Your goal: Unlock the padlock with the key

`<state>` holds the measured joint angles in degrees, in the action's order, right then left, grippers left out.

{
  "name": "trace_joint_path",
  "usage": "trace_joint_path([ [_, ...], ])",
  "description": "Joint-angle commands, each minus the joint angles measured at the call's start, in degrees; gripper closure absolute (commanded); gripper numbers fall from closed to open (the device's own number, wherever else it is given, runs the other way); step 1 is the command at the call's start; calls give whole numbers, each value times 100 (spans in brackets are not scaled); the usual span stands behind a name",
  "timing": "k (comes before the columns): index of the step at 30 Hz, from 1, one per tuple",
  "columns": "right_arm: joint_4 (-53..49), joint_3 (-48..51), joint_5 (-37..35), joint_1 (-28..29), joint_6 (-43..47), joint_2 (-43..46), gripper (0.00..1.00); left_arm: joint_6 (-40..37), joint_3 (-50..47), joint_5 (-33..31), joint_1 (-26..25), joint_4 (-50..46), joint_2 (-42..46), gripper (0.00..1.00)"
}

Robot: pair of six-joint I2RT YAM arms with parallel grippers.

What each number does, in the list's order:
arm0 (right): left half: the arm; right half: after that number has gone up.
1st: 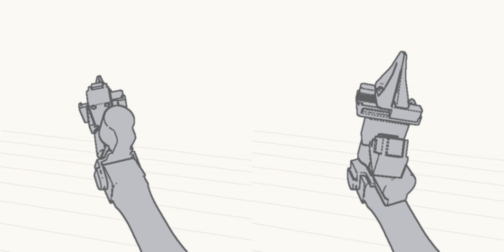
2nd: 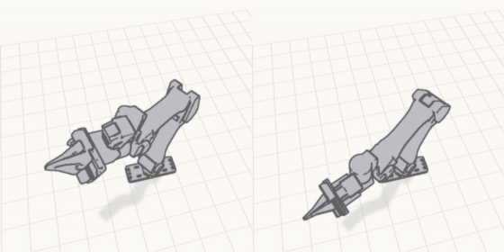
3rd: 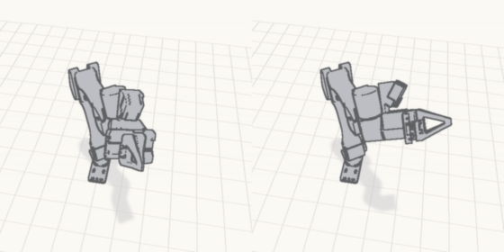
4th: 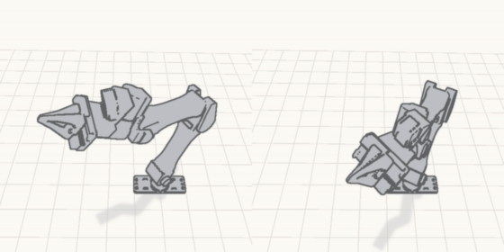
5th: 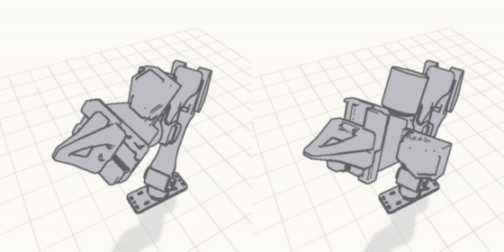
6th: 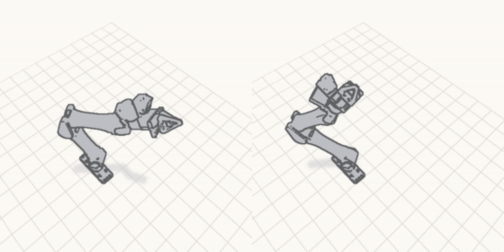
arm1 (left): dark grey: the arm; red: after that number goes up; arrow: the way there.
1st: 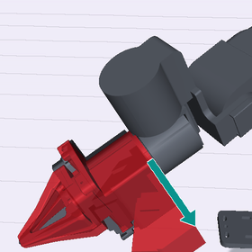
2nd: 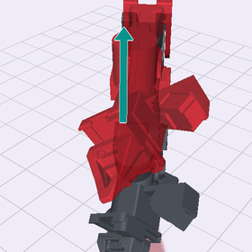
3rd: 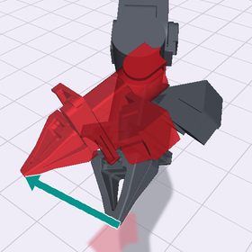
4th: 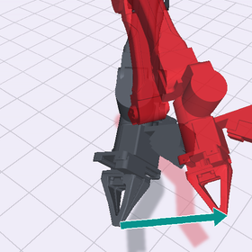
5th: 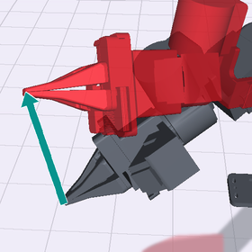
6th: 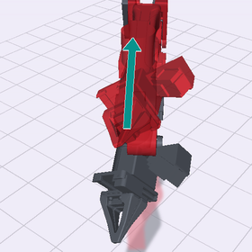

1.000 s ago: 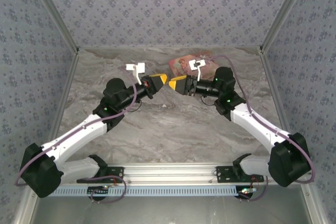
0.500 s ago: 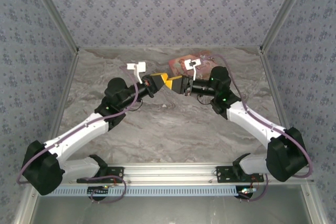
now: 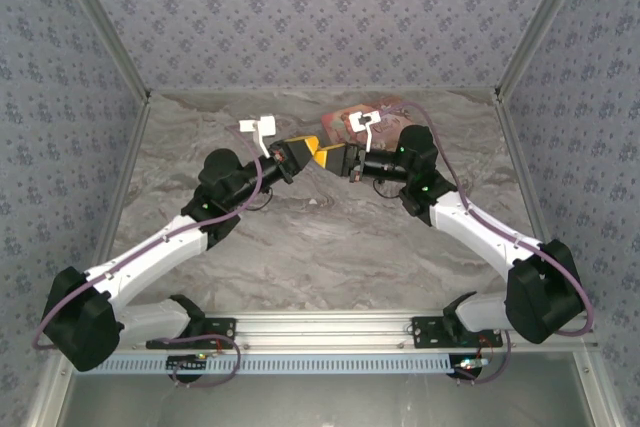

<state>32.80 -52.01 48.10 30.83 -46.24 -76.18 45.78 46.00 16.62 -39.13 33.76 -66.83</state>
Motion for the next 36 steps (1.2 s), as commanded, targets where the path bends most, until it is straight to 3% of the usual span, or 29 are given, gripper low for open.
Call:
trace_joint_path([
  [1, 133, -52, -142, -39, -70, 42, 89, 63, -39, -85, -40, 298, 43, 100],
  [5, 130, -30, -225, -97, -129, 76, 100, 66, -64, -47, -40, 300, 54, 100],
  [9, 35, 42, -322, -190, -91, 167, 100, 12, -95, -50, -35, 232, 91, 99],
  [11, -402, 43, -370, -244, 149, 245, 100, -58, -88, -83, -37, 92, 132, 82],
  [15, -2100, -188, -657, -256, 1282, 472, 100, -299, -31, -250, -23, -384, 294, 63],
  [23, -4438, -386, -1690, -358, 2807, 793, 100, -456, 223, -654, 115, -1510, 194, 33],
  [28, -5534, -476, -2665, -458, 3357, 866, 100, -327, 699, -697, 246, -2312, -762, 24],
  [32, -6107, -403, -3542, -658, 3422, 984, 100, -169, 1187, -526, 349, -2272, -1828, 20],
  [36, -6287, -214, -3673, -955, 3344, 1158, 100, -96, 1978, -440, 378, -2480, -2904, 18],
])
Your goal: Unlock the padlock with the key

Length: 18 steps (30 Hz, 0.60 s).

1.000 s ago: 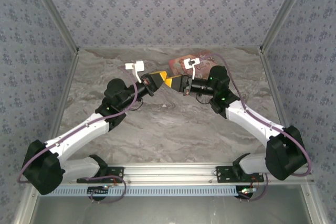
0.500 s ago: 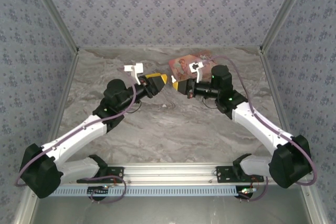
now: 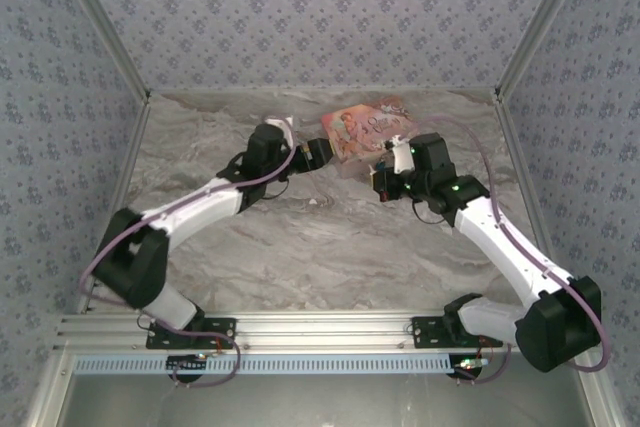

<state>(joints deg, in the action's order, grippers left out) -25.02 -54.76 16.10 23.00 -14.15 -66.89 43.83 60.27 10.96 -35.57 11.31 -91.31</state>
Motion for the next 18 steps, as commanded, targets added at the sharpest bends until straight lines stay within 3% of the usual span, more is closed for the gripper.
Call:
trace_joint_path([
  [1, -497, 117, -443, -220, 116, 273, 100, 106, 724, 148, 20, -270, -706, 18],
  [9, -495, 318, -283, -371, 53, 438, 100, 319, 1966, 339, 18, -764, -2337, 13],
  [18, -471, 310, -212, -422, 13, 348, 100, 254, 2081, 209, 41, -1297, -2795, 16],
])
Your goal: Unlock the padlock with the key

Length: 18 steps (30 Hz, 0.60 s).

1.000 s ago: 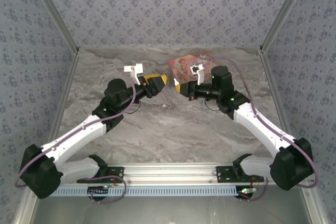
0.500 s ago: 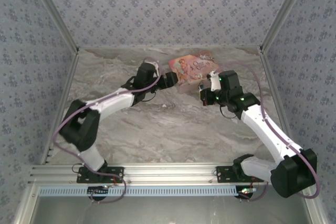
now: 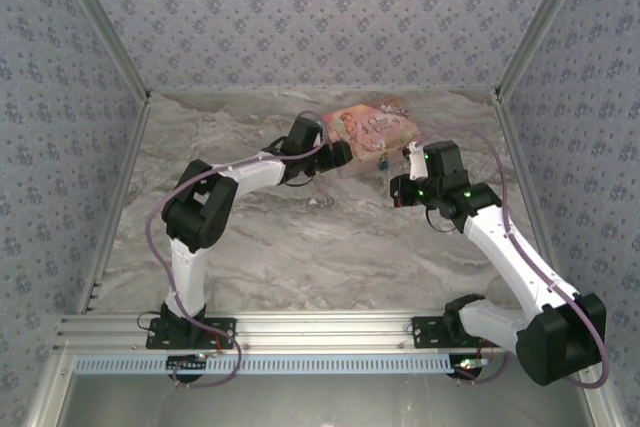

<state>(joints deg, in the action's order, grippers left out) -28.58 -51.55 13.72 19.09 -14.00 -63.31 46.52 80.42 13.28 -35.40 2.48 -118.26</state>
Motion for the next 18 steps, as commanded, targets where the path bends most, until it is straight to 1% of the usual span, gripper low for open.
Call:
trace_joint_path([
  [1, -120, -21, 41, -29, -6, -28, 100, -9, -8, -25, 35, -424, -110, 16],
  [9, -150, -143, 68, -32, -18, -104, 100, 20, -941, -200, 282, -319, 153, 18],
  [14, -132, -157, 182, -29, -6, -180, 100, 36, -1682, -247, 554, -119, 534, 18],
  [18, -57, -146, 348, 35, 76, -285, 100, -35, -2260, -347, 804, 7, 1031, 18],
])
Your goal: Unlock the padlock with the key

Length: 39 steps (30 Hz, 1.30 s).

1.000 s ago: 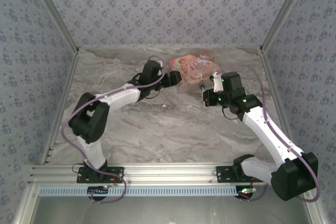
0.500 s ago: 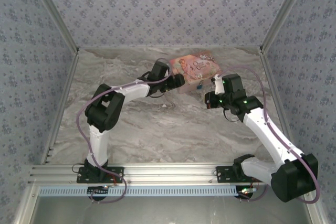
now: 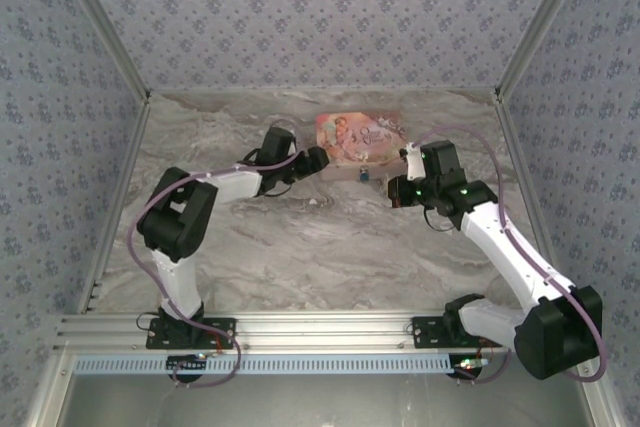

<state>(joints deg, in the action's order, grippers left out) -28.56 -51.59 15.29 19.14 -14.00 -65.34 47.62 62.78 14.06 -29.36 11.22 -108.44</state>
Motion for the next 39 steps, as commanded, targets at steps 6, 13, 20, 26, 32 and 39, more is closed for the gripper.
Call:
trace_joint_path([
  [6, 223, -71, 393, 226, 219, -270, 100, -526, -968, -292, 458, -682, 781, 16],
  [13, 1038, 190, 852, 197, 49, -530, 100, -1061, -1629, -3, 450, 253, 1785, 8],
  [20, 2211, 275, 1696, -157, -517, -1289, 100, -1859, -2492, 1101, 204, 1623, 2214, 10],
  [26, 2442, -65, 1602, -296, -511, -2150, 100, -2061, -2318, 1823, -101, 2186, 1422, 16],
  [32, 2376, -246, 1251, -293, -381, -2568, 100, -2326, -1854, 1877, -305, 2172, 751, 20],
  [39, 2207, -241, 979, -283, -302, -2763, 100, -2261, -1502, 1903, -375, 2457, 177, 24],
])
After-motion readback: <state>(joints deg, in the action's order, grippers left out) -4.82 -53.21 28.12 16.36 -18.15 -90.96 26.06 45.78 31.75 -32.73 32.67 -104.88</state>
